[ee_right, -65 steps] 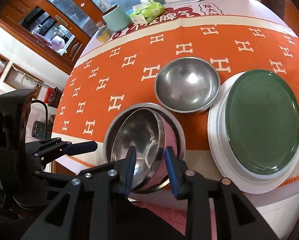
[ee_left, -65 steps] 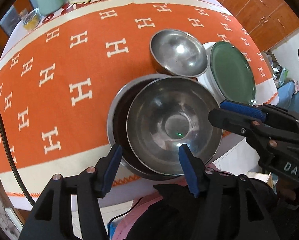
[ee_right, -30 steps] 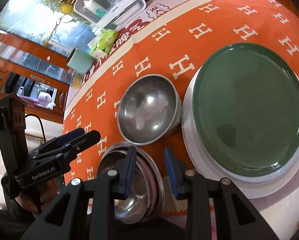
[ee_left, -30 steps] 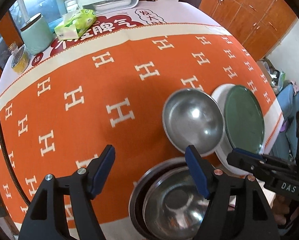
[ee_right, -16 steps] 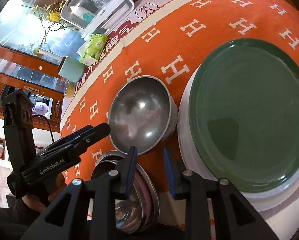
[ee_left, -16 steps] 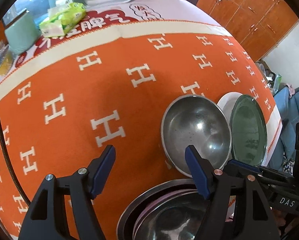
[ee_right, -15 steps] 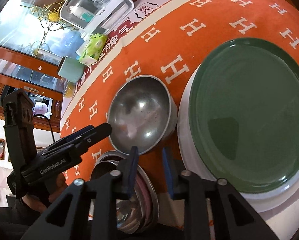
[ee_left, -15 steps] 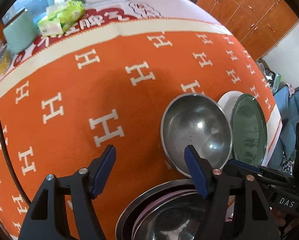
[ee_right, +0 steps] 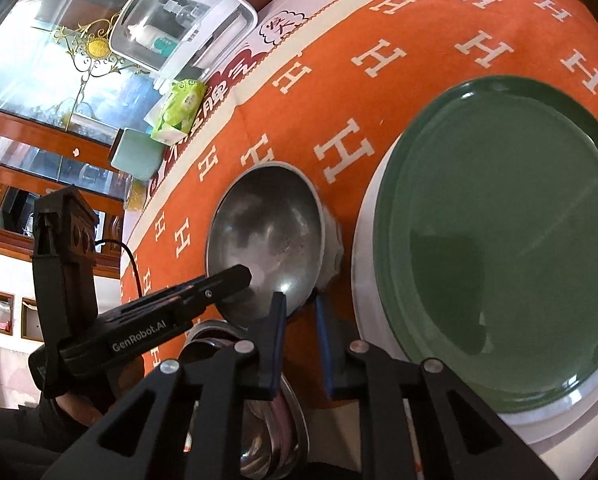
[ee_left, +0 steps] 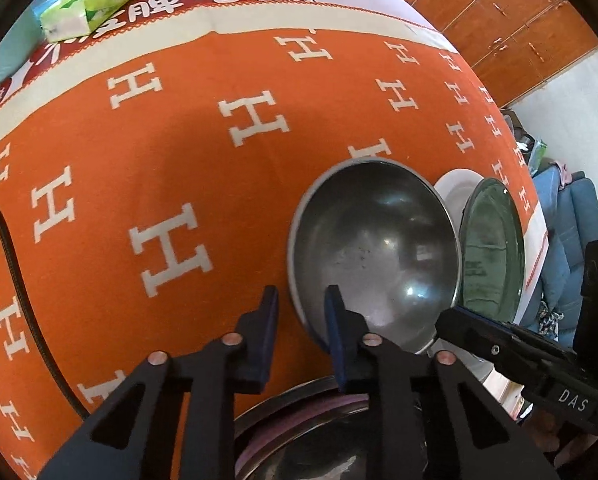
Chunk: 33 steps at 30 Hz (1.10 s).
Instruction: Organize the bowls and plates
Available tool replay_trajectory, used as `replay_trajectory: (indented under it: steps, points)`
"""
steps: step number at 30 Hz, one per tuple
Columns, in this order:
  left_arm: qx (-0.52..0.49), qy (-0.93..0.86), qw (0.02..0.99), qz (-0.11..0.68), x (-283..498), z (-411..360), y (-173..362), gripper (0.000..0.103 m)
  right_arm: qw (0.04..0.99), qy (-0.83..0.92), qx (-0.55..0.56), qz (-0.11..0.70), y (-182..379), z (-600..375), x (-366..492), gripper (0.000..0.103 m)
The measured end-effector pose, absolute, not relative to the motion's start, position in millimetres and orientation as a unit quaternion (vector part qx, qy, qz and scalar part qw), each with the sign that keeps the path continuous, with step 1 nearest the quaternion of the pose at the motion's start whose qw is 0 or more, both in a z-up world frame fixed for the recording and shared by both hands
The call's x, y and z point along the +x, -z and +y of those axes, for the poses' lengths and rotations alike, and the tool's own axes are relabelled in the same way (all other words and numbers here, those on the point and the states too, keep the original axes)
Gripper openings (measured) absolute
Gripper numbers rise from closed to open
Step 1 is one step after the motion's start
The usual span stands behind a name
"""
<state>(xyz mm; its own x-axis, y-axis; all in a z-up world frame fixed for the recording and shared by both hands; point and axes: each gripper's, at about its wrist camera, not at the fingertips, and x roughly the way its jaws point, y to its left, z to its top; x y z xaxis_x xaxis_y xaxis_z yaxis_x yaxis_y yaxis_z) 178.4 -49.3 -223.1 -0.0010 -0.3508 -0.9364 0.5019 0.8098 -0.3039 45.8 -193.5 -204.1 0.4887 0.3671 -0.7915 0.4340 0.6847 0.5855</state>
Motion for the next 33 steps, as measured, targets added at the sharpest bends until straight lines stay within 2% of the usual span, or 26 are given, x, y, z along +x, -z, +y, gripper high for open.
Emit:
replay_trajectory:
  steps: [7, 10, 33]
  points:
    - [0.072, 0.298, 0.711, 0.634, 178.7, -52.3, 223.9, 0.016, 0.773, 0.020, 0.386, 0.503, 200.6, -191.6, 49.8, 0.011]
    - [0.073, 0.294, 0.717, 0.628, 179.7, -48.0, 220.5, 0.017, 0.777, 0.015, 0.382, 0.500, 197.8, -191.2, 50.9, 0.003]
    - [0.067, 0.283, 0.732, 0.616, 178.5, -38.3, 212.3, 0.019, 0.782, 0.026, 0.374, 0.498, 204.3, -193.3, 64.3, 0.008]
